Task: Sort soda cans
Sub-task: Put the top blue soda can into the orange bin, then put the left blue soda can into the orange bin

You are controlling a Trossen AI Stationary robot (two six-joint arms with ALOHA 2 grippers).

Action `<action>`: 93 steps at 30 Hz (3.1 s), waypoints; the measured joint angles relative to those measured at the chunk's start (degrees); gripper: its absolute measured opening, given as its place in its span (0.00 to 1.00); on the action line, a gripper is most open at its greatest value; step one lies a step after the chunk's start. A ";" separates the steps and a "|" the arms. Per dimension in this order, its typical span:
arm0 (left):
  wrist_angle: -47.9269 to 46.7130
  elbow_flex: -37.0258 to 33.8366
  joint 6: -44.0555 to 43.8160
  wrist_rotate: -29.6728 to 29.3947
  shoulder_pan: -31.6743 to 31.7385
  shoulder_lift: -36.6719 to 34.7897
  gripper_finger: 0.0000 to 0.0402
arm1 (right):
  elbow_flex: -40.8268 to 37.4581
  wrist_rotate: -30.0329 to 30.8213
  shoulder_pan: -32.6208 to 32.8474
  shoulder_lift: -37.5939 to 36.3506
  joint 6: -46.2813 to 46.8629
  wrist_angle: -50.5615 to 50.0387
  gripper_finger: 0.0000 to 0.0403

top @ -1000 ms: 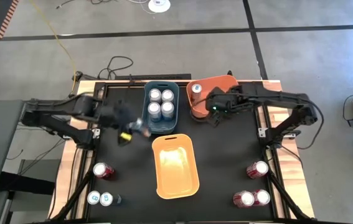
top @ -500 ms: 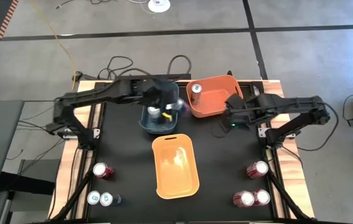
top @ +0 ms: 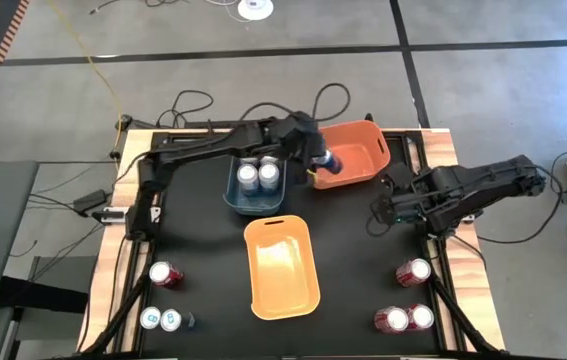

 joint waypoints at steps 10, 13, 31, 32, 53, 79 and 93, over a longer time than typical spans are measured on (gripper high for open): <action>-13.79 12.56 0.33 -7.06 0.67 11.88 0.55 | -4.54 0.12 0.70 0.12 0.73 0.84 0.72; -15.55 13.30 0.11 -6.93 0.63 13.20 0.55 | -5.59 0.85 0.70 0.10 0.68 0.68 0.72; -14.33 13.43 2.95 -5.49 0.73 17.45 0.60 | -5.79 2.86 0.68 0.12 -1.21 0.89 0.72; -14.33 13.43 2.95 -5.20 0.76 17.48 0.60 | -5.79 2.89 0.68 0.10 -1.43 0.89 0.72; -13.96 13.78 4.10 -5.01 1.30 17.26 0.61 | -5.79 4.39 0.59 0.12 -2.92 4.19 0.72; -14.91 13.80 11.96 -11.39 0.76 16.82 0.84 | -5.79 18.93 3.32 4.01 -6.55 10.82 0.72; -14.82 15.44 14.33 -12.69 0.93 15.87 0.84 | -5.79 18.92 1.45 4.04 -7.35 8.81 0.72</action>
